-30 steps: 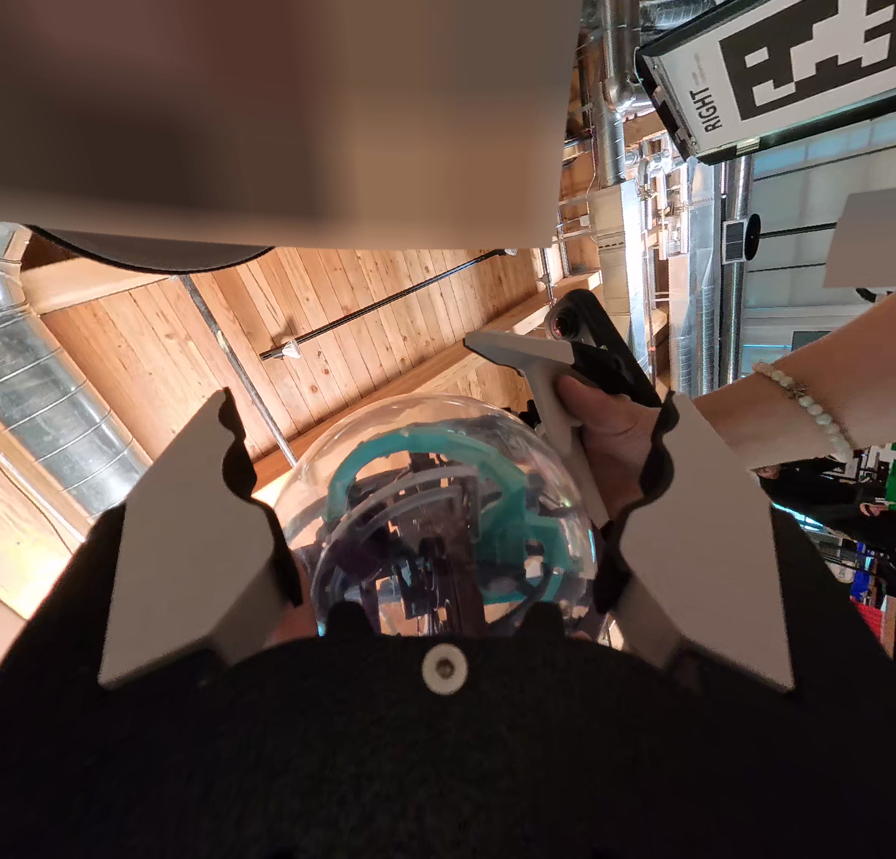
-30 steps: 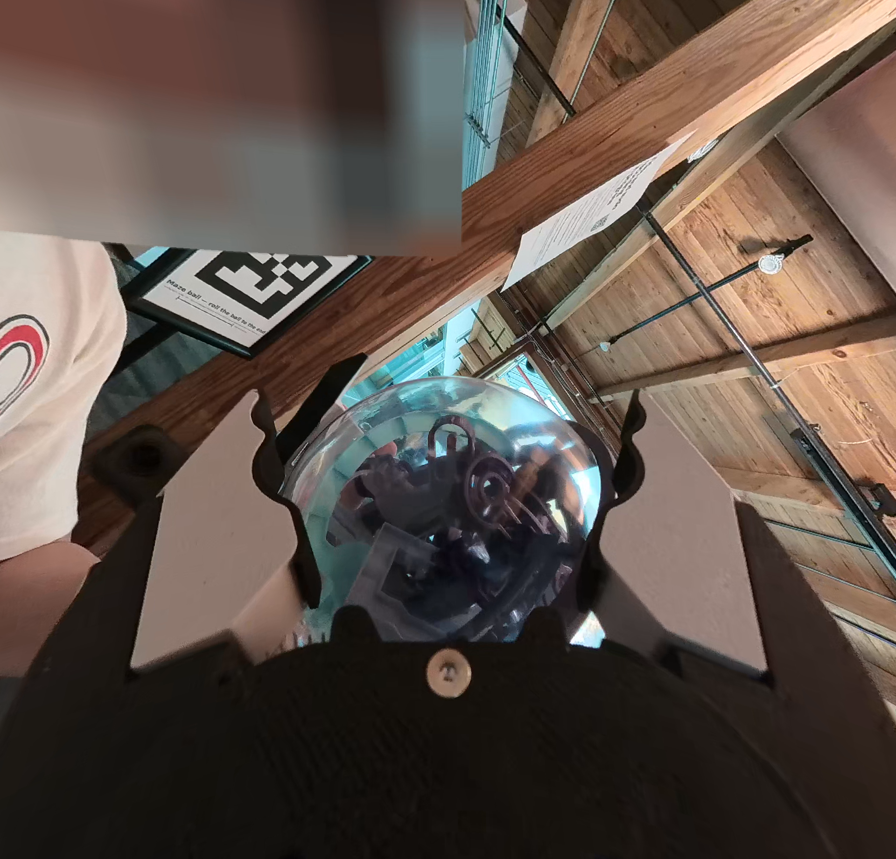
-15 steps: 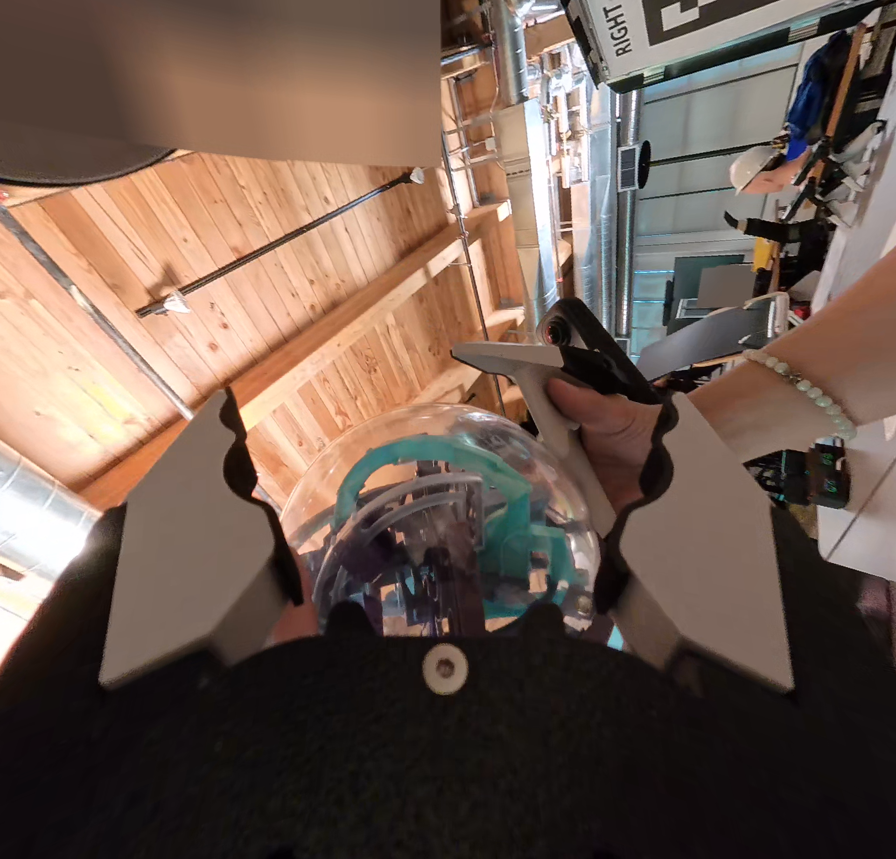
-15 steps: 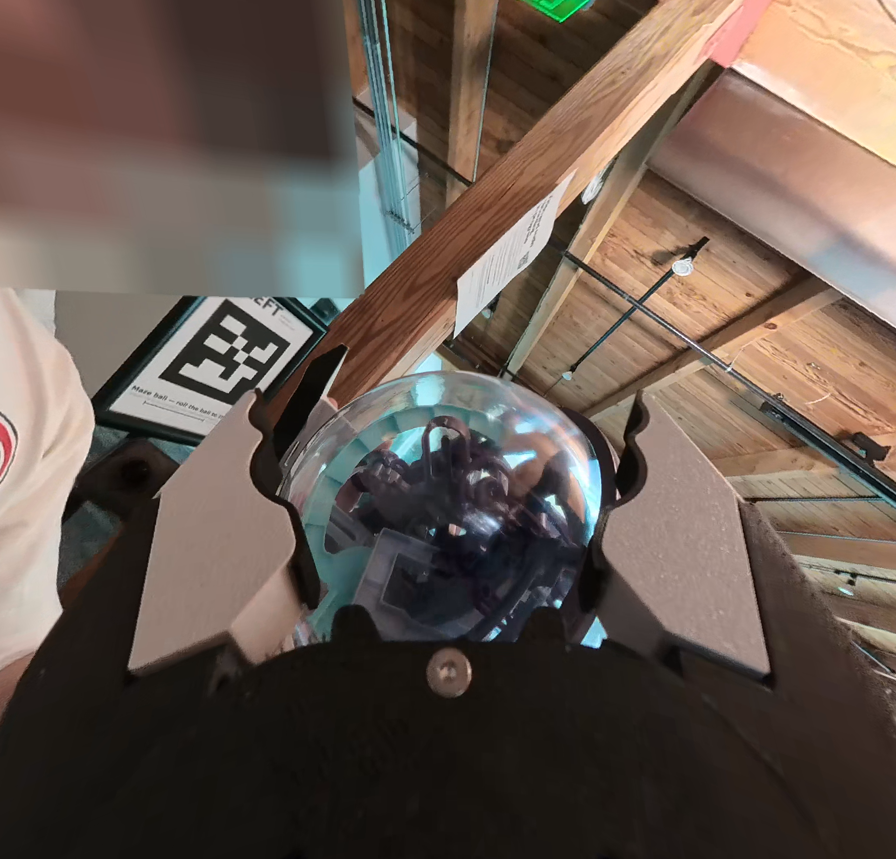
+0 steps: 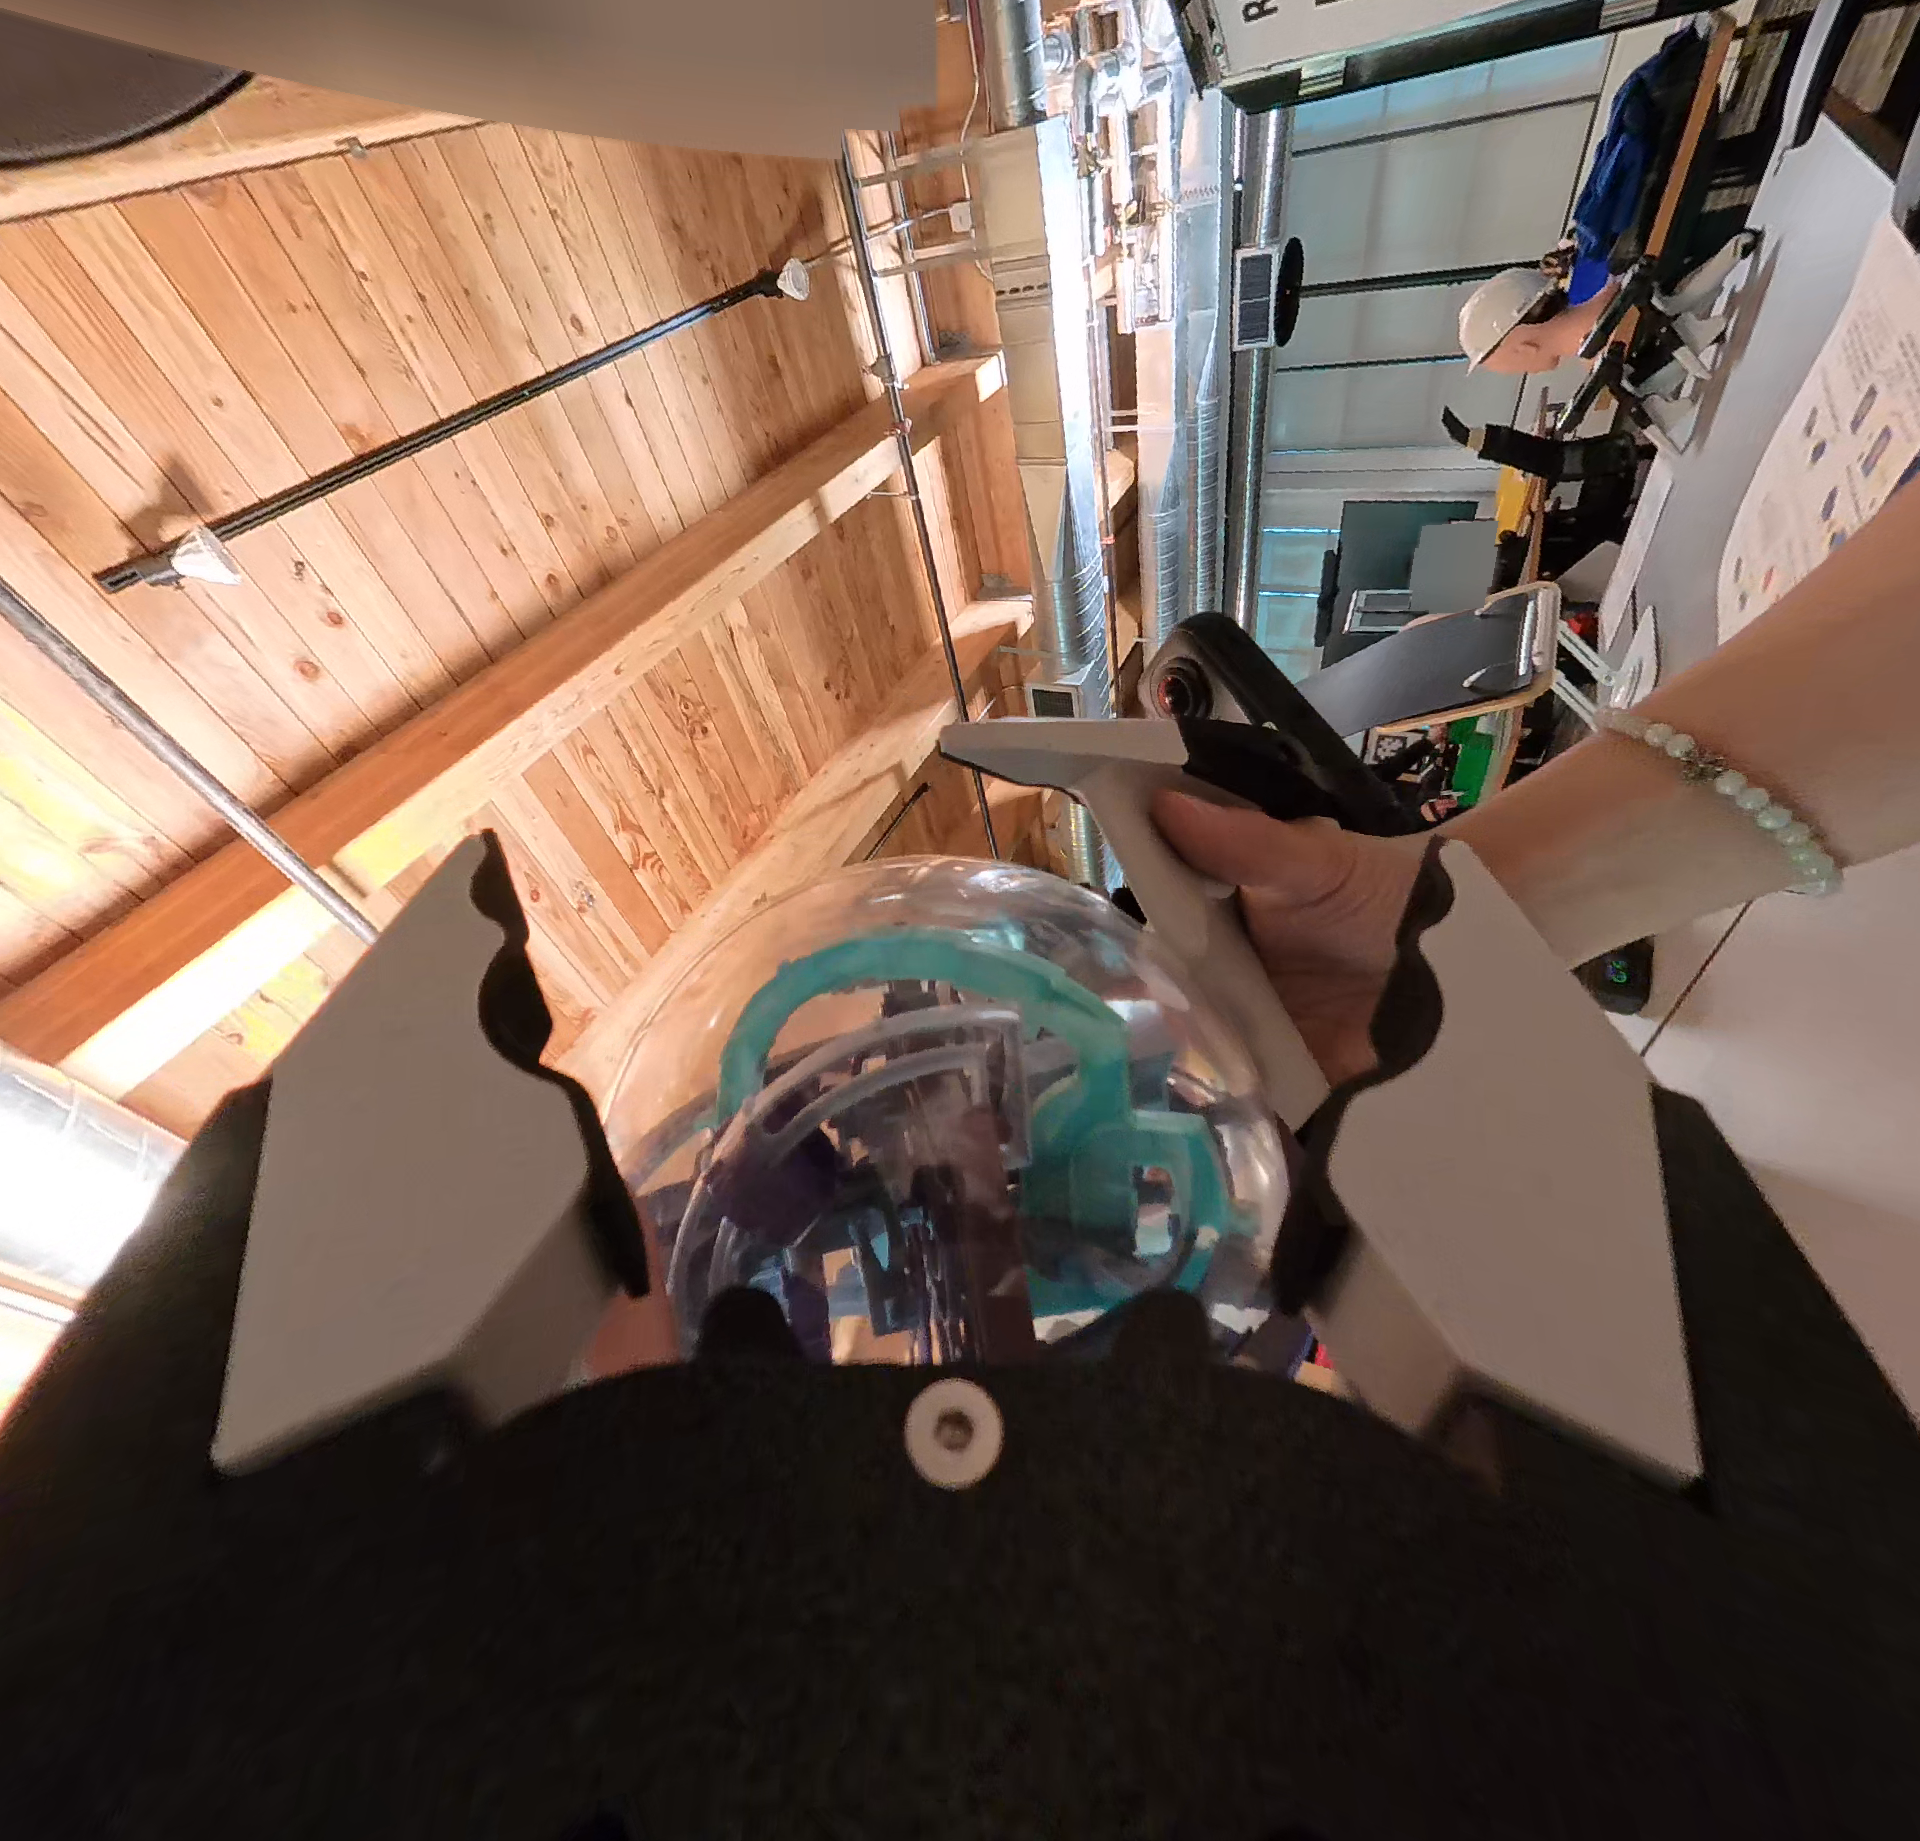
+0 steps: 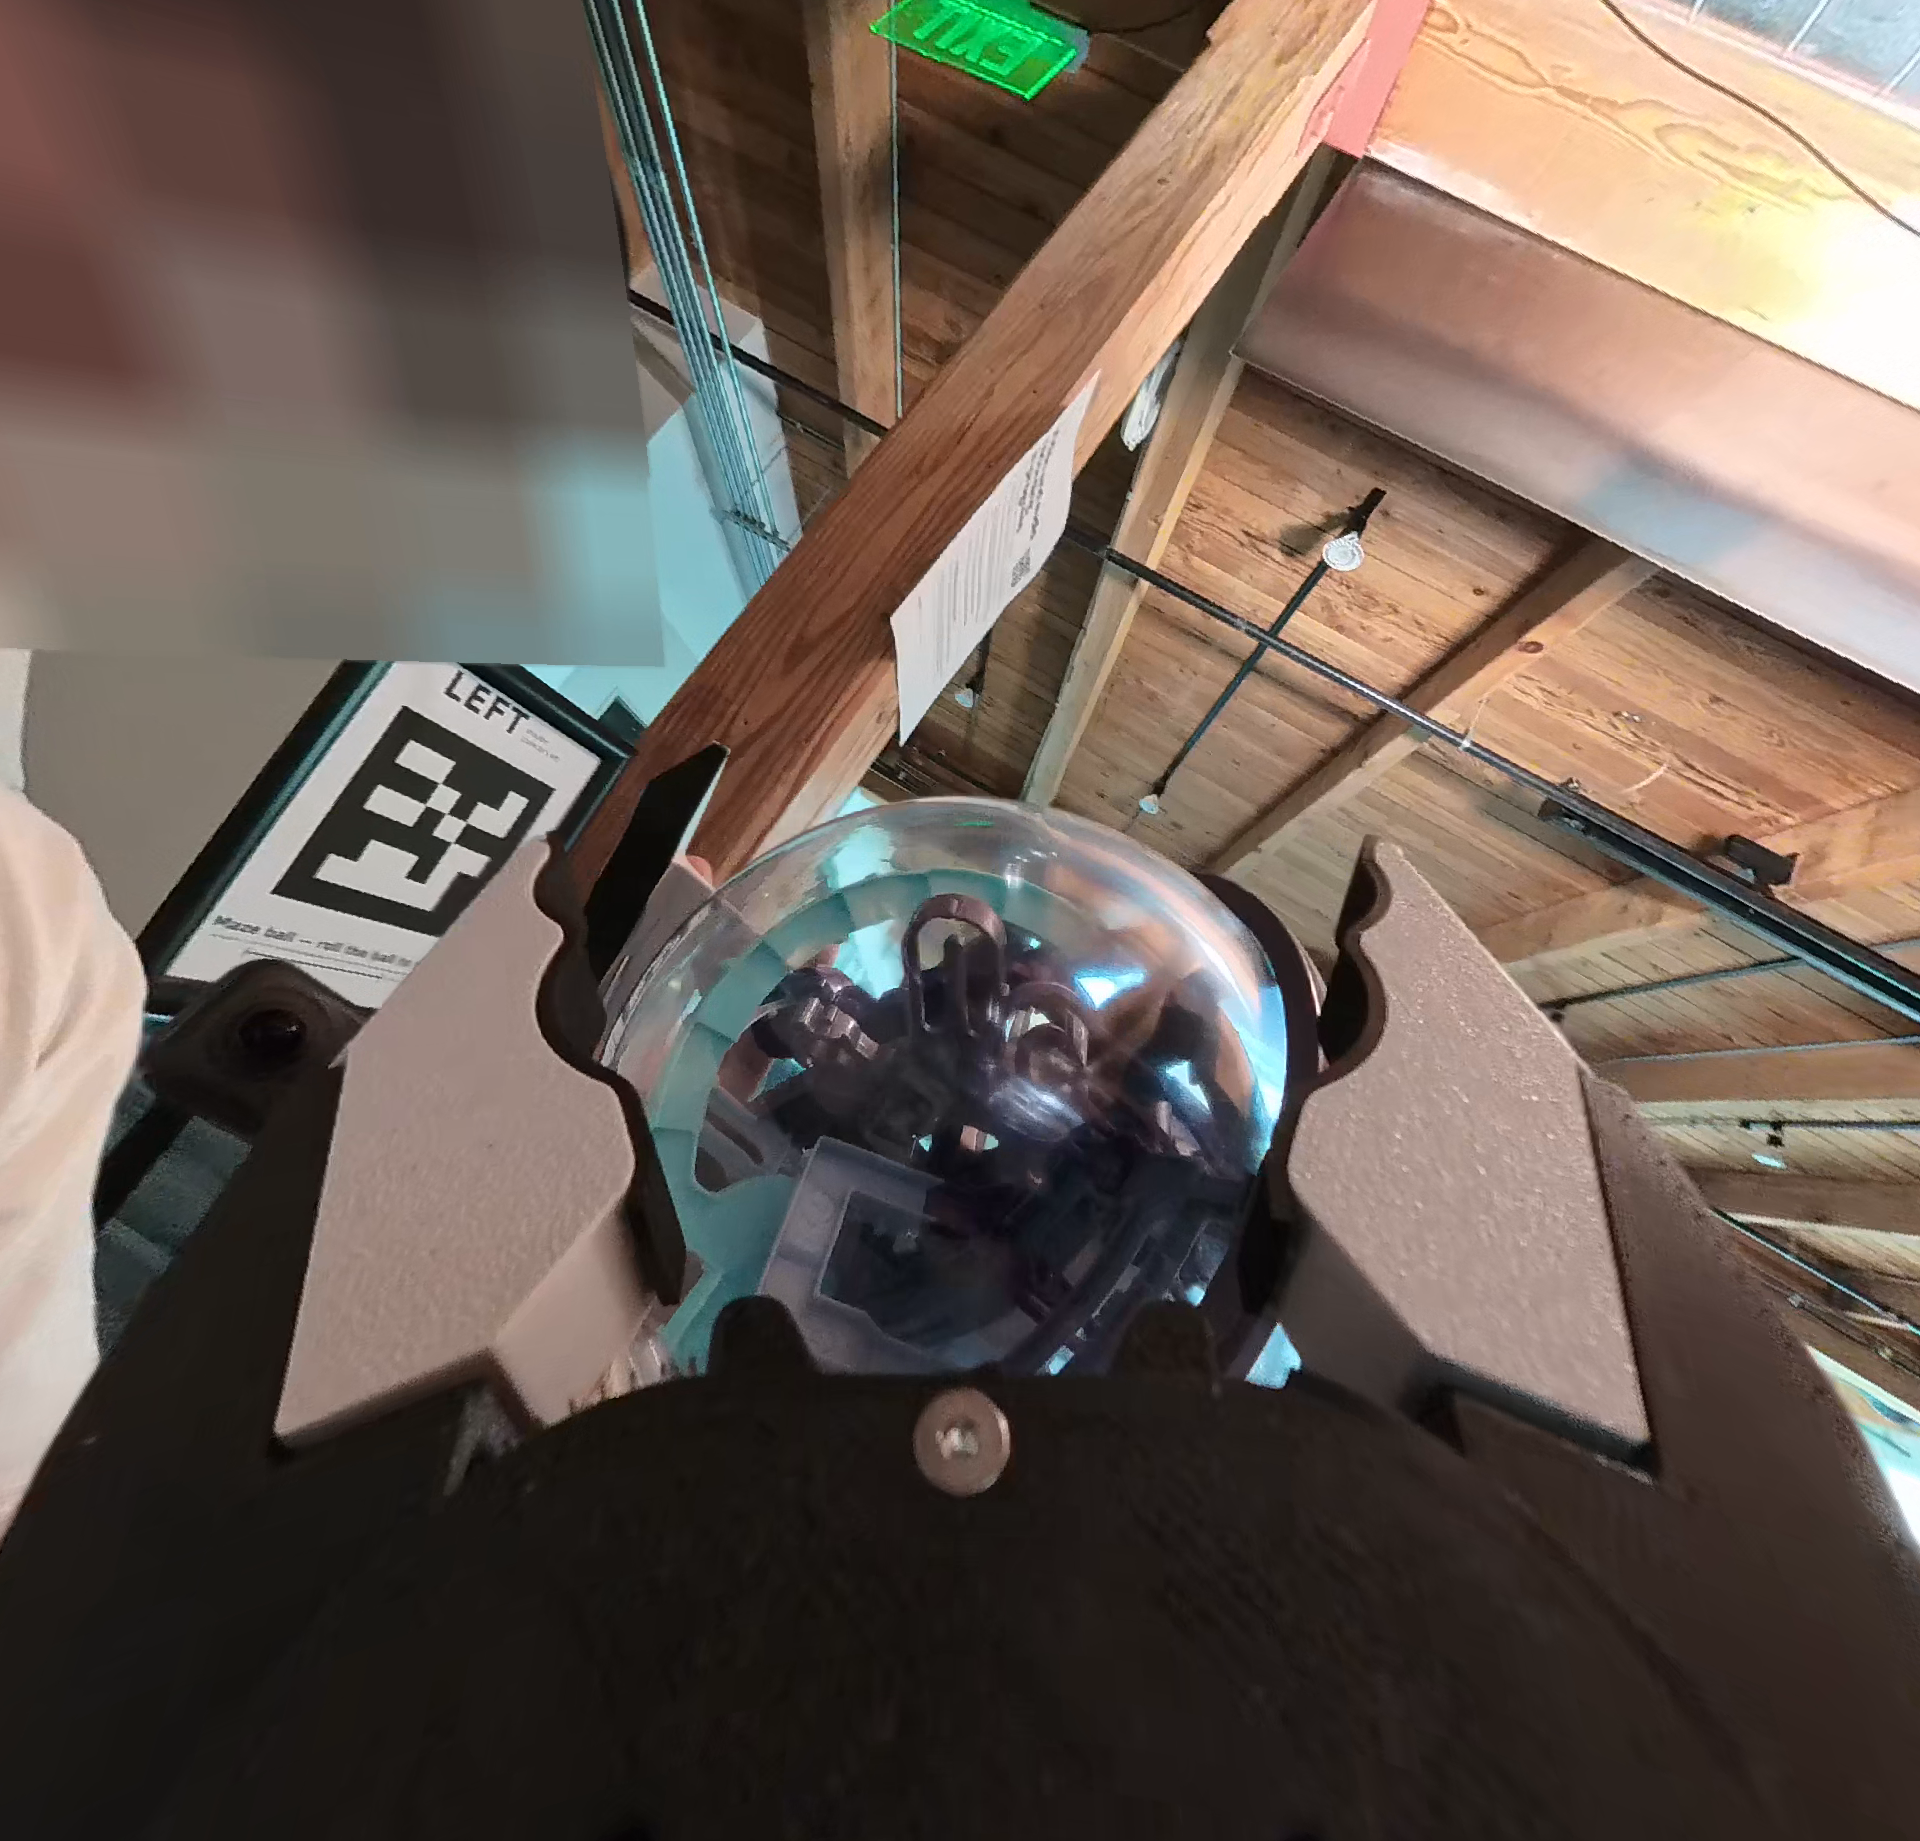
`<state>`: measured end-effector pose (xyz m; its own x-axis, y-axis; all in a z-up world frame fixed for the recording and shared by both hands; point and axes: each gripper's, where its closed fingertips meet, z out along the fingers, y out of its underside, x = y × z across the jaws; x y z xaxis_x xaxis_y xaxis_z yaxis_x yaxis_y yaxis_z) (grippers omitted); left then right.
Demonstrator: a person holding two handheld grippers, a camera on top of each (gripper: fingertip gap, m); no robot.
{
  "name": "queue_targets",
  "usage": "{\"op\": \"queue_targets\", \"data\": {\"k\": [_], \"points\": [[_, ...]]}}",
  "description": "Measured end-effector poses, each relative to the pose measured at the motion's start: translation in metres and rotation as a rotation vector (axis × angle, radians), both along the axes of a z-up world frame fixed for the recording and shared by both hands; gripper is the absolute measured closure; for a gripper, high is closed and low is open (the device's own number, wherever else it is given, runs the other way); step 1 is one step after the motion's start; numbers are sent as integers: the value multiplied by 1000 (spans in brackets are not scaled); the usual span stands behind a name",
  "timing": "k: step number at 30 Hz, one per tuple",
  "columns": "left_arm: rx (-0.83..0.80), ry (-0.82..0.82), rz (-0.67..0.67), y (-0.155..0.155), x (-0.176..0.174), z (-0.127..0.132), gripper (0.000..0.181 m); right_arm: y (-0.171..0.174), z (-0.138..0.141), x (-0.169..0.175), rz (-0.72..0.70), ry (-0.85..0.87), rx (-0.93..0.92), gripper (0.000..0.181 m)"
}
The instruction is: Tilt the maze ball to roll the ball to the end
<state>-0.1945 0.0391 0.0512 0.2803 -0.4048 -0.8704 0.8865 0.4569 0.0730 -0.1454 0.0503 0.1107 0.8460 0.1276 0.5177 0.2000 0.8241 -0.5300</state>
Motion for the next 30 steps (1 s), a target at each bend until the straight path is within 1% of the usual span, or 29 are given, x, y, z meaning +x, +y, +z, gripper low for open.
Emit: {"op": "queue_targets", "data": {"k": [3, 5, 8, 11, 15, 18, 21, 23, 27, 30], "points": [[-22, 40, 17, 4, 10, 1, 24, 3, -2, 9, -43, 58, -22, 42], [-29, 100, 25, 6, 20, -2, 24, 6, -6, 22, -64, 134, -58, 41], [-71, 248, -26, 7, 37, -6, 24, 8, -20, 48, -93, 255, -115, 40], [-114, 400, -81, 5, 63, -17, 24, 7, -43, 78, -148, 364, -177, 39], [-131, 591, -166, -6, 103, -49, 24, 2, -90, 117, -281, 432, -271, 28], [-183, 755, -237, -14, 137, -77, 24, -10, -127, 147, -365, 501, -296, 28], [-209, 911, -291, -23, 166, -111, 24, -19, -163, 170, -443, 557, -348, 28], [-207, 992, -338, -28, 176, -131, 24, -22, -185, 184, -476, 603, -399, 26], [-184, 1147, -429, -35, 185, -157, 25, -26, -218, 202, -489, 691, -478, 24], [-152, 1256, -368, -40, 199, -178, 24, -26, -234, 212, -508, 710, -530, 24]]}}
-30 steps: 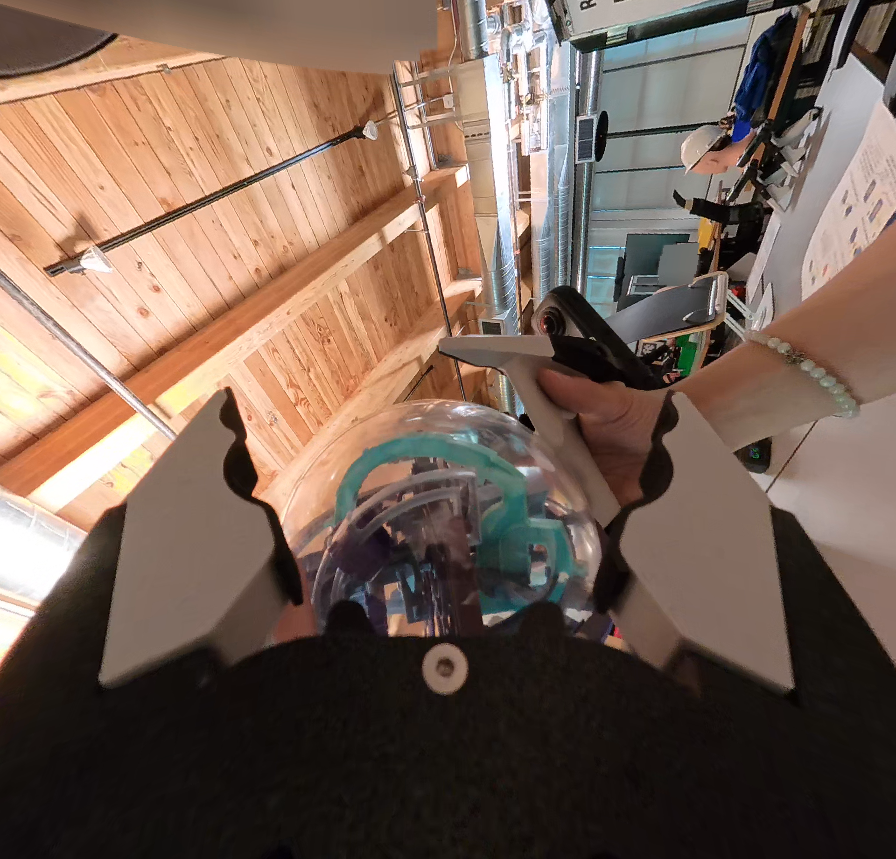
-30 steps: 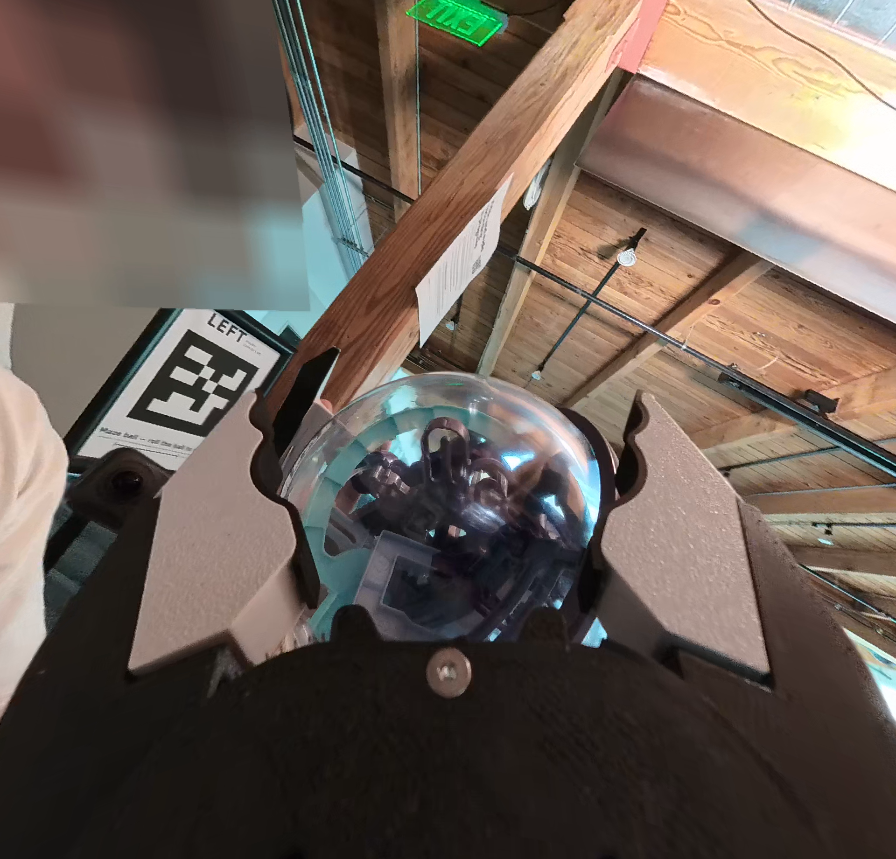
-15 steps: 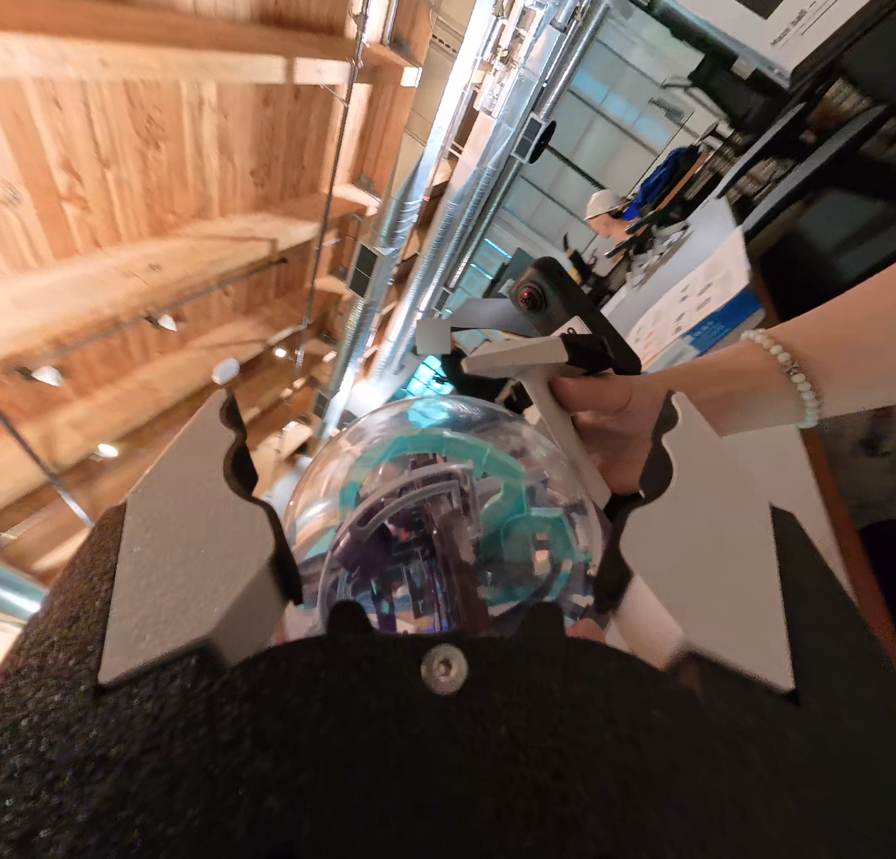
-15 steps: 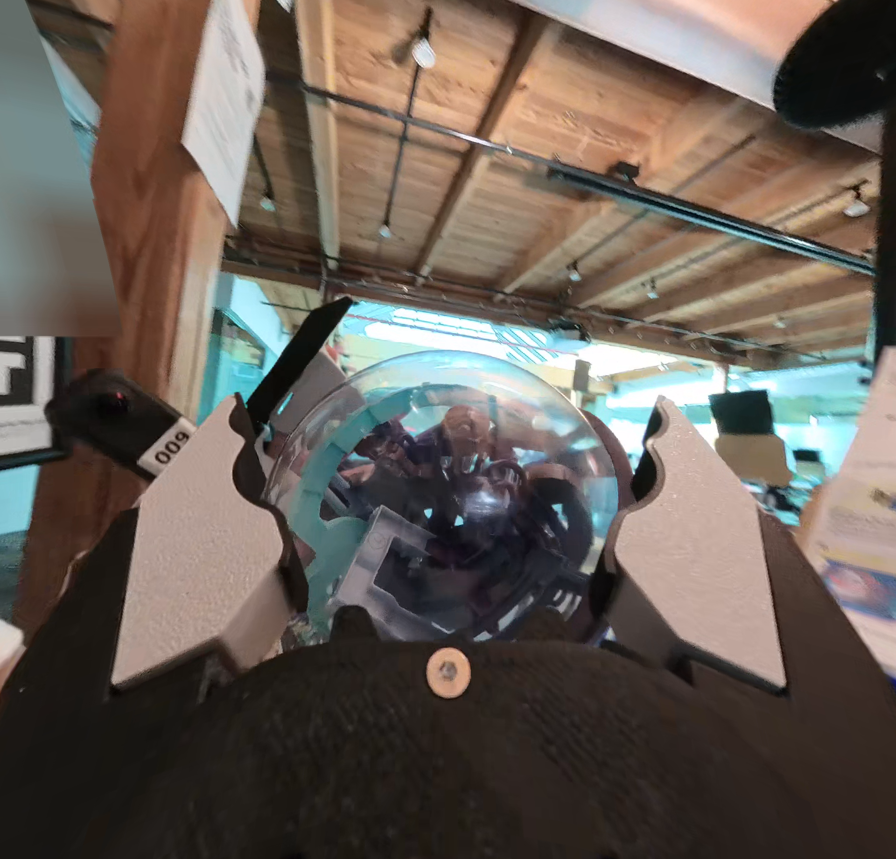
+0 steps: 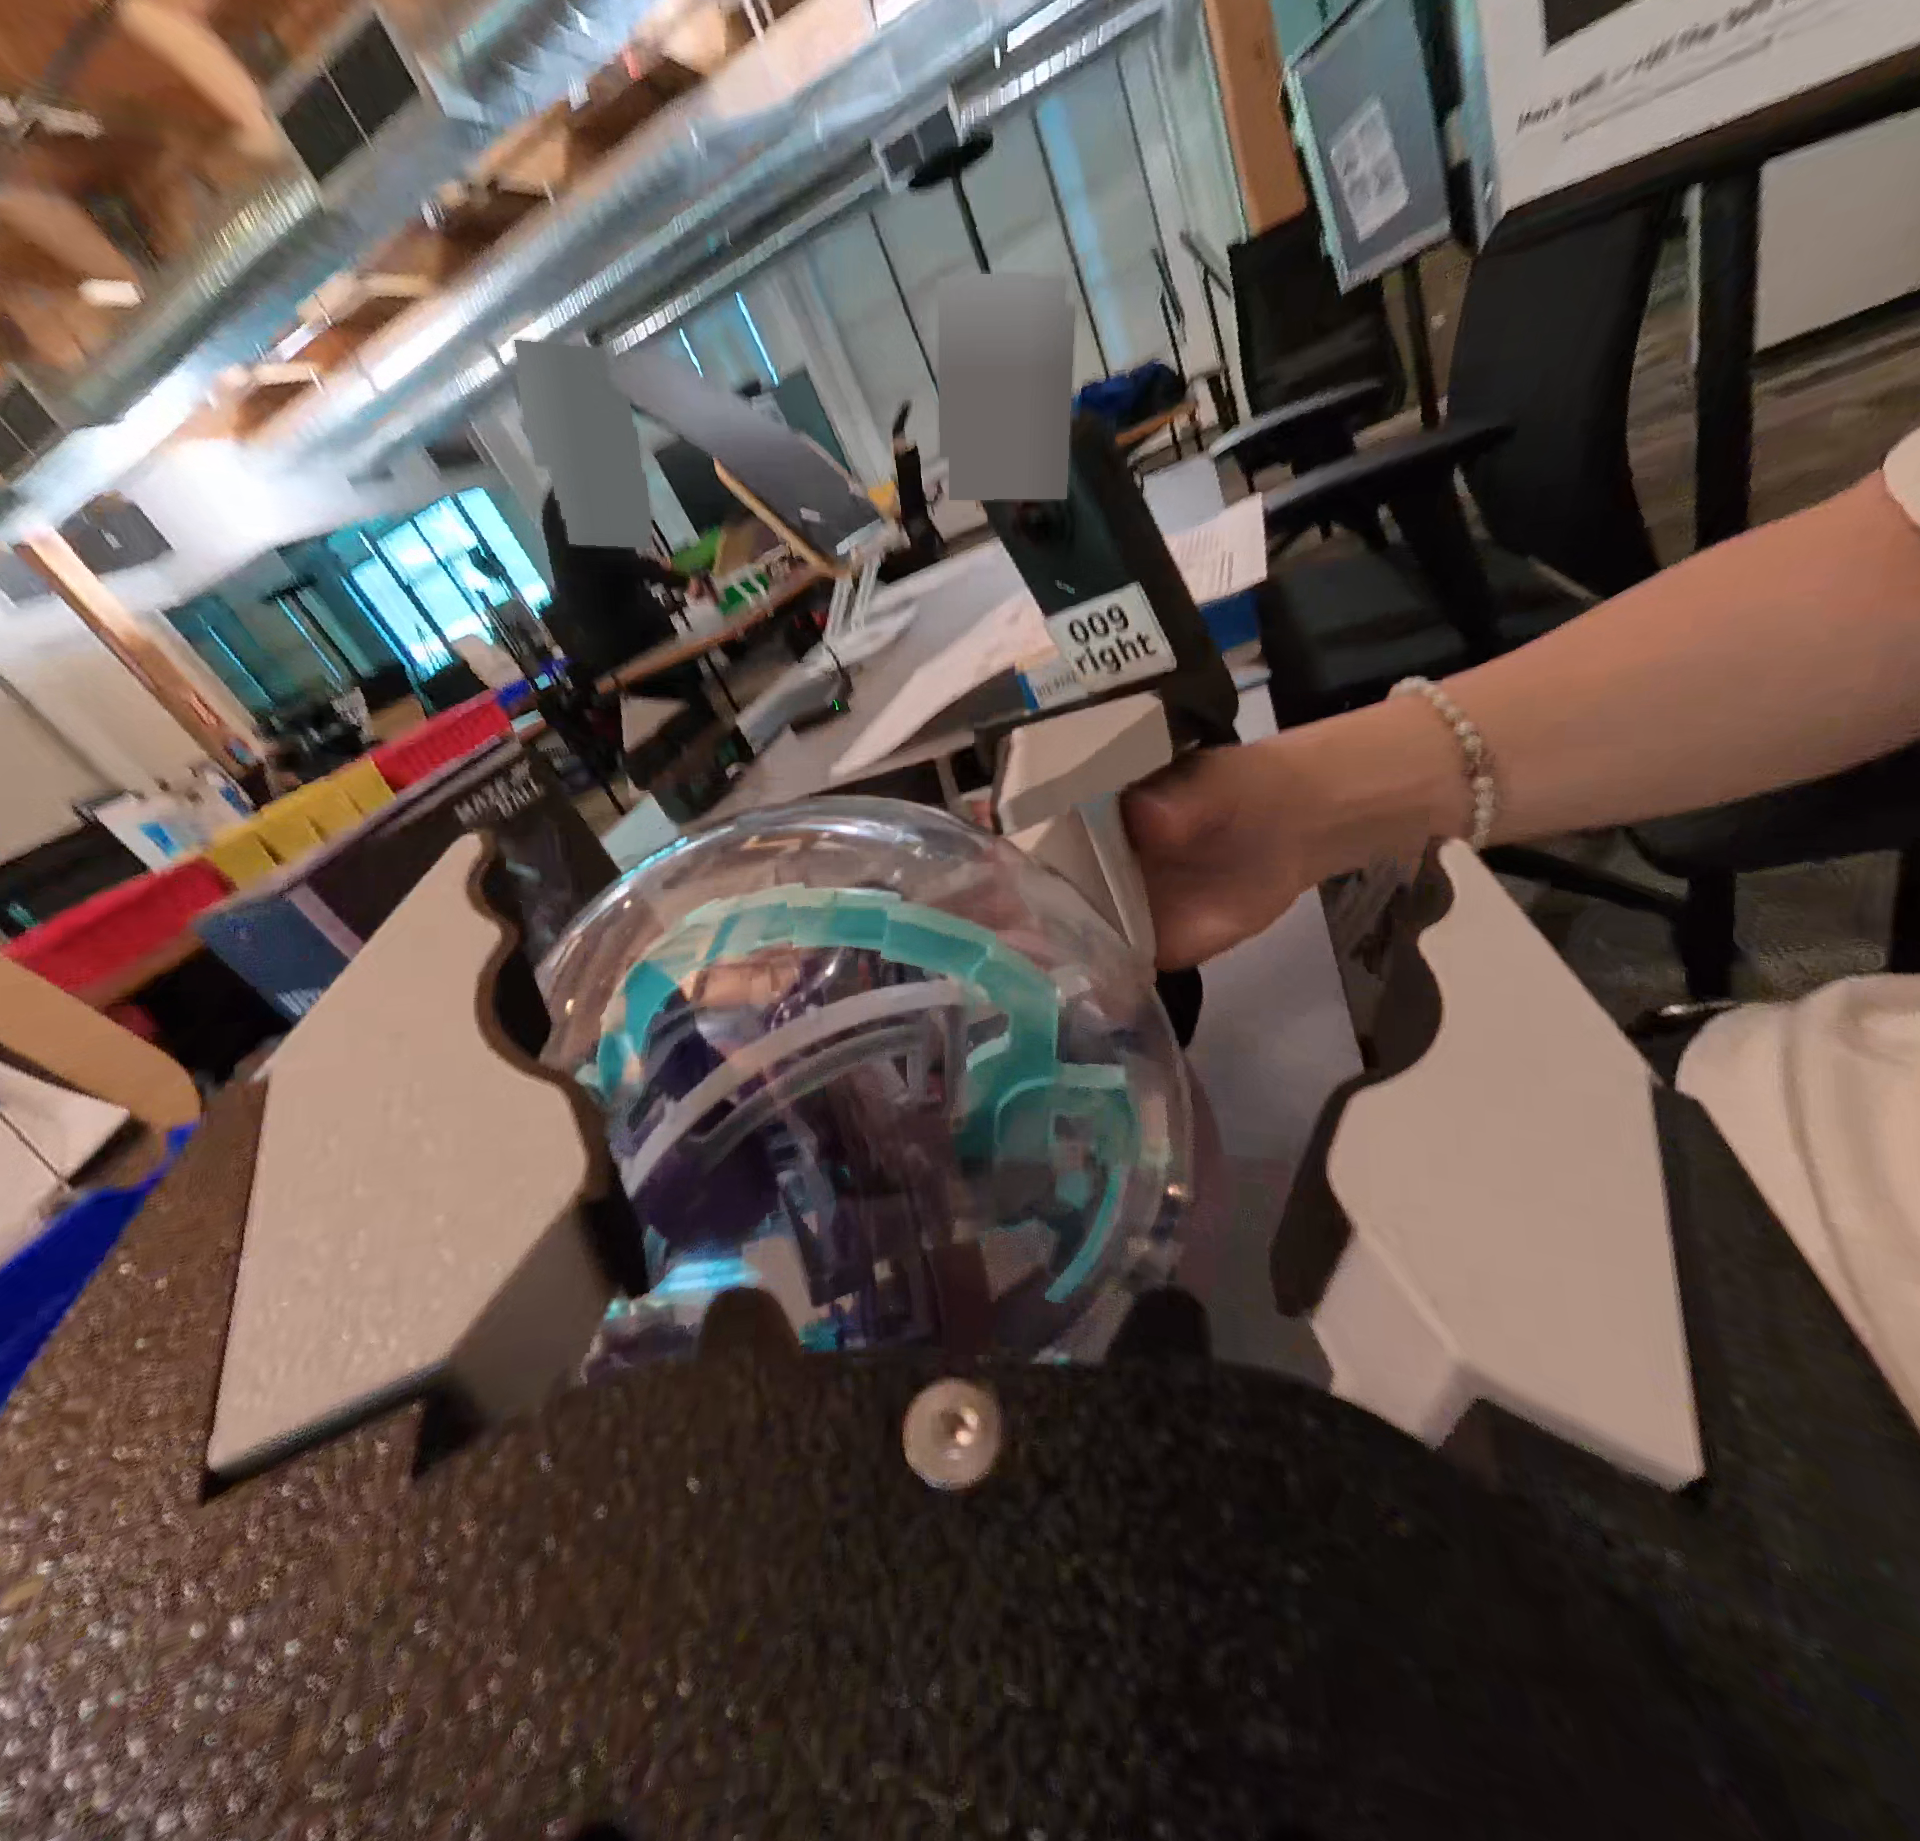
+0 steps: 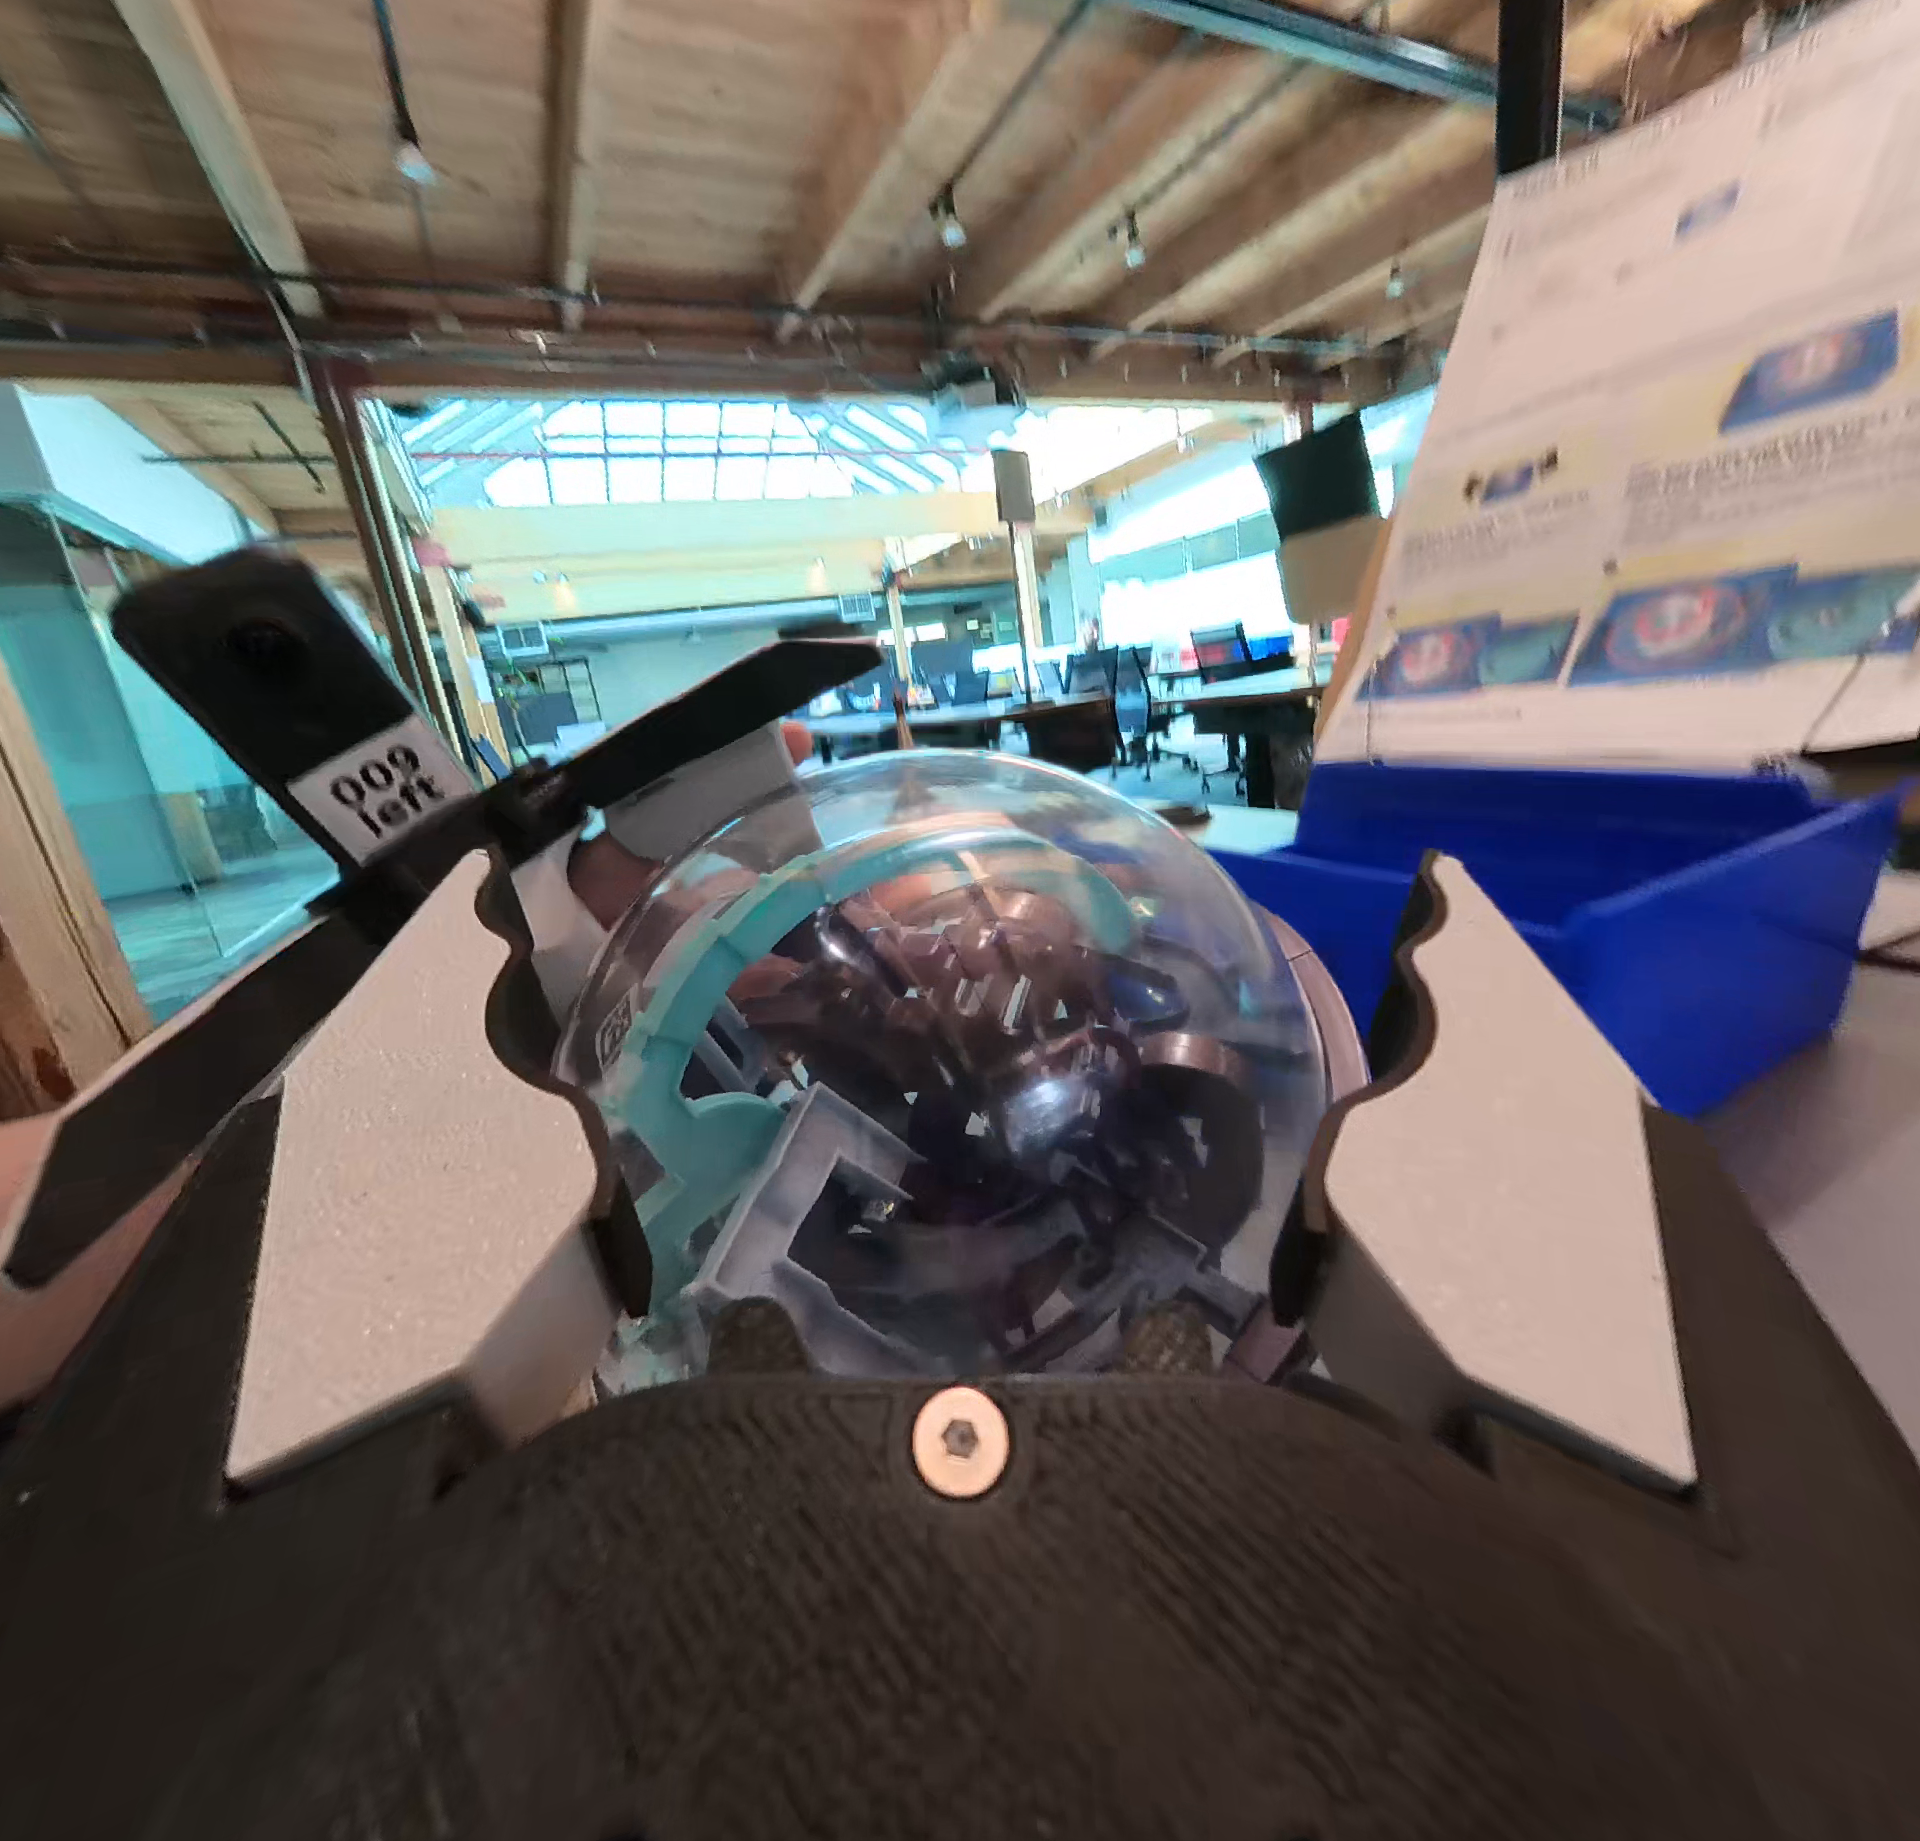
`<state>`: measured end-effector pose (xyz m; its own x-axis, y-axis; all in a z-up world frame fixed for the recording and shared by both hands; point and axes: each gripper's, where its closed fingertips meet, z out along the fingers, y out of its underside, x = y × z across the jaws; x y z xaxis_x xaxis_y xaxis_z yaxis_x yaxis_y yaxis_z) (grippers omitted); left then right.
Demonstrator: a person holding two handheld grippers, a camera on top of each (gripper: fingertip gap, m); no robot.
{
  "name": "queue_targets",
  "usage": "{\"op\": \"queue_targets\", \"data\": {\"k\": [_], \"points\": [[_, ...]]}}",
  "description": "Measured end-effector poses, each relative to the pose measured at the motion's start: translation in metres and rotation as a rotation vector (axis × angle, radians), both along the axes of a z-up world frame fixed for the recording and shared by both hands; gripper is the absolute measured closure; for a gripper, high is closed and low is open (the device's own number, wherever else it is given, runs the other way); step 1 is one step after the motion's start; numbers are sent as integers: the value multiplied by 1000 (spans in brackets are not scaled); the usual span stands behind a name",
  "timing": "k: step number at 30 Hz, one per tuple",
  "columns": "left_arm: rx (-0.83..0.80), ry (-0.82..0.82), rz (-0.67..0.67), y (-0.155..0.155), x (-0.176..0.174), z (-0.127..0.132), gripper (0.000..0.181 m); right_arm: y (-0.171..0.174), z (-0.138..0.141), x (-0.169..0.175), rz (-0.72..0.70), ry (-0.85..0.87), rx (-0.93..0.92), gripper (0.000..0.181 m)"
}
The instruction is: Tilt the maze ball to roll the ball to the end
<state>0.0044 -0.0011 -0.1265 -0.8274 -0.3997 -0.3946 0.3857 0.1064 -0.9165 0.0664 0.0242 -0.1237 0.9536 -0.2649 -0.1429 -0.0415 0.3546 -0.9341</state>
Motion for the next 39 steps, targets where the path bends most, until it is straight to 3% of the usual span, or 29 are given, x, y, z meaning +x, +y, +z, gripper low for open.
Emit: {"op": "queue_targets", "data": {"k": [4, 5, 14, 20, 30, 39], "points": [[68, 72, -41, -6, 2, -13, 24, -3, -10, 5, 5, 1, -31, 24], [72, 92, -45, -7, 4, -16, 24, -1, -12, 1, 32, -14, -48, 33], [145, 133, 42, -6, 30, -33, 24, 6, -29, -2, 2, -142, -212, 30], [163, 157, 89, -4, 35, -39, 24, -6, -24, -2, 44, -90, -155, 52], [225, 174, 198, -5, 54, -51, 23, -17, -25, 3, 49, -33, -121, 70], [229, 129, 258, -4, 61, -55, 23, -18, -23, 3, 32, -32, -106, 74]]}}
